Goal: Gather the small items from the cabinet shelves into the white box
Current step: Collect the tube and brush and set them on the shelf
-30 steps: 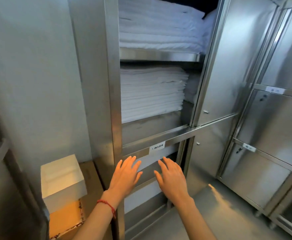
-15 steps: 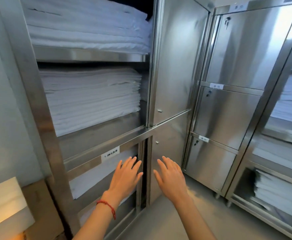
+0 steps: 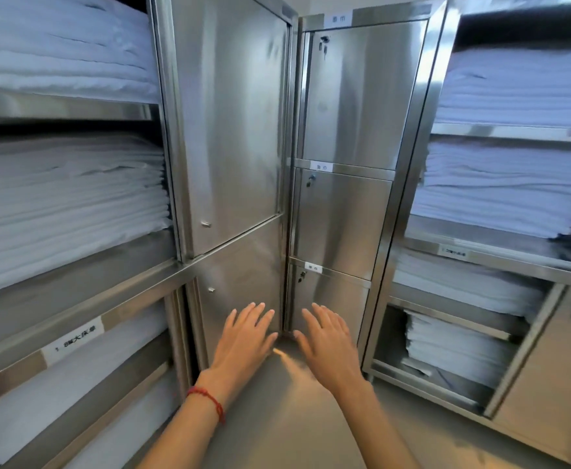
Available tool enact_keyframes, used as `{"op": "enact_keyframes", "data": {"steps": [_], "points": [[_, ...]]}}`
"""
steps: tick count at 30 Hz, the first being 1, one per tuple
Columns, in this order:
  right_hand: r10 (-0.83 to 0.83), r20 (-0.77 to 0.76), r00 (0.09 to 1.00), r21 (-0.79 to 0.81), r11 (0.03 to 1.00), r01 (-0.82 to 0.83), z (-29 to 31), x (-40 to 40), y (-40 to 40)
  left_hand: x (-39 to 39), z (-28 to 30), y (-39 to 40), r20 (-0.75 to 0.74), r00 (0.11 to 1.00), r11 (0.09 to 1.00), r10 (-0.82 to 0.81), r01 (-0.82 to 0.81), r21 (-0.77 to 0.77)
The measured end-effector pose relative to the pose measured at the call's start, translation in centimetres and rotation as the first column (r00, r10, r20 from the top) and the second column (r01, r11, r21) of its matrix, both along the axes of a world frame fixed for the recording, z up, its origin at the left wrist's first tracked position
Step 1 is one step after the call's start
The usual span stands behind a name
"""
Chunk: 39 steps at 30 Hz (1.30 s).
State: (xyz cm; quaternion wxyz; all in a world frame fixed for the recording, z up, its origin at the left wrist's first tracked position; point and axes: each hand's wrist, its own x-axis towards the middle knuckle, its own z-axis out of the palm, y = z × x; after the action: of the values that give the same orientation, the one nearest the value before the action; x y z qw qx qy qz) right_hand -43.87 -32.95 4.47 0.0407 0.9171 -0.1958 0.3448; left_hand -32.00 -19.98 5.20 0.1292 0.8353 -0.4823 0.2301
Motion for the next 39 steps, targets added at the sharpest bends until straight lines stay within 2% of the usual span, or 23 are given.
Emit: {"op": "enact_keyframes", "data": {"steps": [7,13,24,34,39], "points": [[-0.133,0.002,0.991,-0.004,0.991,0.133,-0.1,-4.3,-6.9,-3.0,0.0,-8.4,-0.076,0.992,0.989,-0.102,0.109,0.095],[-0.240,0.015,0.971,0.002,0.971,0.240,-0.7,-6.4,-12.4,-4.1,0.1,-14.9,-0.077,0.973,0.962,-0.218,0.227,0.149],[-0.418,0.027,0.908,0.022,0.909,0.417,-1.4,-7.0,-22.9,-3.3,-0.2,-28.0,-0.004,0.914,0.913,-0.405,0.405,0.047],[-0.506,0.009,0.862,0.074,0.860,0.504,-0.6,-5.9,-30.3,-1.7,-0.6,-38.9,-0.133,0.839,0.839,-0.528,0.540,0.073],[-0.542,0.036,0.840,0.126,0.836,0.534,-0.7,-5.6,-33.5,-1.0,-1.3,-43.3,-0.132,0.822,0.820,-0.554,0.566,0.083]]}}
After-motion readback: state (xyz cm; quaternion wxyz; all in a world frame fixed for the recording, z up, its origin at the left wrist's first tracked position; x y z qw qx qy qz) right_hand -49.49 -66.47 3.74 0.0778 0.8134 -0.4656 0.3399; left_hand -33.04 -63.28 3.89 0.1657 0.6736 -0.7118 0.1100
